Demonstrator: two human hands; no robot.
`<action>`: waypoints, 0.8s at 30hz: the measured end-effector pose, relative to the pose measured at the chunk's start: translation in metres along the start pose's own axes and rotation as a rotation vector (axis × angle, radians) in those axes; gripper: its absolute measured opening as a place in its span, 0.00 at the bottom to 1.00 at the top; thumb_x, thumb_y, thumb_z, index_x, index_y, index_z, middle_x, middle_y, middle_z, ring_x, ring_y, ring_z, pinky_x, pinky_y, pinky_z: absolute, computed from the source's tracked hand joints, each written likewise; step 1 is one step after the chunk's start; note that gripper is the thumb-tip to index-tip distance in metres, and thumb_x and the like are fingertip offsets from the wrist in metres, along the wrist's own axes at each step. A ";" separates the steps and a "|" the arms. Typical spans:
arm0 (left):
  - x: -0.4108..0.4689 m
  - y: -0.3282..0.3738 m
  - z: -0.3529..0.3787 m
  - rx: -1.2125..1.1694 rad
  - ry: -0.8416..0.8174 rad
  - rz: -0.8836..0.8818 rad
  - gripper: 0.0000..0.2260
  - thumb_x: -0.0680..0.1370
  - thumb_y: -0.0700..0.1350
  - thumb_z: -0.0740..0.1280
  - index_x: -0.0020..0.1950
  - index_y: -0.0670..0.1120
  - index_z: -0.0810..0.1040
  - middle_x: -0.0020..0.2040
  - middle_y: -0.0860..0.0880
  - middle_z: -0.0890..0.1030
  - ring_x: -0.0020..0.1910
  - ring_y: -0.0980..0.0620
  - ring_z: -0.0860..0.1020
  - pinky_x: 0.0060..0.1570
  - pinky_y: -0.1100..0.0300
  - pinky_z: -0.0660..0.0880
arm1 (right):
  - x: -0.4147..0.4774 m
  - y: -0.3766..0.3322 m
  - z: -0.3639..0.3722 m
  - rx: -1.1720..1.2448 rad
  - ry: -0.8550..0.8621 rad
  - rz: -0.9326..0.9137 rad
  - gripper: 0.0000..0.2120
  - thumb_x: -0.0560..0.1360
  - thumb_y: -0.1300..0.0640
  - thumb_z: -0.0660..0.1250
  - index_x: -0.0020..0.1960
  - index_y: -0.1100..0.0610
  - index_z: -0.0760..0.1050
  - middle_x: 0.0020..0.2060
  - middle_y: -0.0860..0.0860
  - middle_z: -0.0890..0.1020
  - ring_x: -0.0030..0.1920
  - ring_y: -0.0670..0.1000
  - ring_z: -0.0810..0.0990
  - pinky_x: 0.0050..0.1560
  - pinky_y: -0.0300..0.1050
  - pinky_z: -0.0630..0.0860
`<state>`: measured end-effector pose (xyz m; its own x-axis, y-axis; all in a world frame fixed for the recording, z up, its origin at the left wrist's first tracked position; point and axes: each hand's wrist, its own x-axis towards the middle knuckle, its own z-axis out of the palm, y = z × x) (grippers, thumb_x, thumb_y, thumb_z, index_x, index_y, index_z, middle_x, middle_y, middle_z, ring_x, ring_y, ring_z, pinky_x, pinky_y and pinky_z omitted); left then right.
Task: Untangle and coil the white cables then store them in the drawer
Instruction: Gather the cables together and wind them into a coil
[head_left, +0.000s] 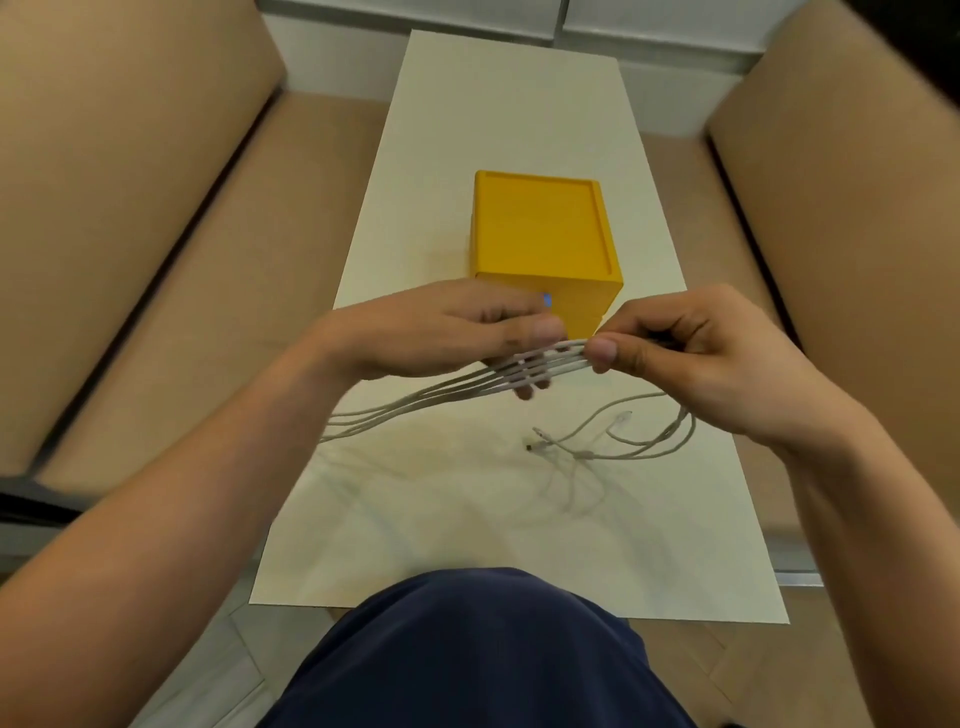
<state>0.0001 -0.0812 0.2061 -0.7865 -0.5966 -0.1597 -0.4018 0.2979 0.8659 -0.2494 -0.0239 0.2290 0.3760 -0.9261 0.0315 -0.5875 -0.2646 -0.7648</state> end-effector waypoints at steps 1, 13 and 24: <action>0.002 0.005 0.003 -0.087 0.011 0.035 0.21 0.83 0.57 0.60 0.59 0.41 0.80 0.50 0.49 0.86 0.49 0.50 0.86 0.54 0.50 0.80 | 0.000 -0.001 -0.001 -0.009 0.004 -0.005 0.12 0.76 0.44 0.69 0.42 0.51 0.84 0.24 0.46 0.69 0.26 0.45 0.63 0.28 0.38 0.59; 0.015 0.029 0.010 -0.102 0.116 -0.011 0.14 0.84 0.51 0.65 0.46 0.44 0.83 0.30 0.52 0.74 0.30 0.56 0.67 0.29 0.62 0.62 | -0.010 0.017 -0.009 0.094 0.098 -0.005 0.11 0.78 0.43 0.71 0.47 0.50 0.85 0.35 0.54 0.84 0.31 0.58 0.72 0.32 0.53 0.69; 0.012 0.024 0.015 -0.006 0.195 -0.041 0.12 0.82 0.51 0.69 0.40 0.50 0.84 0.28 0.55 0.73 0.31 0.53 0.69 0.34 0.57 0.64 | -0.014 0.019 -0.027 0.055 -0.029 0.099 0.05 0.81 0.55 0.68 0.52 0.52 0.83 0.44 0.48 0.86 0.42 0.49 0.86 0.48 0.51 0.82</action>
<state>-0.0263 -0.0703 0.2183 -0.6636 -0.7413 -0.1008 -0.4284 0.2661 0.8635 -0.2851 -0.0231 0.2317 0.3390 -0.9386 -0.0640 -0.5827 -0.1560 -0.7975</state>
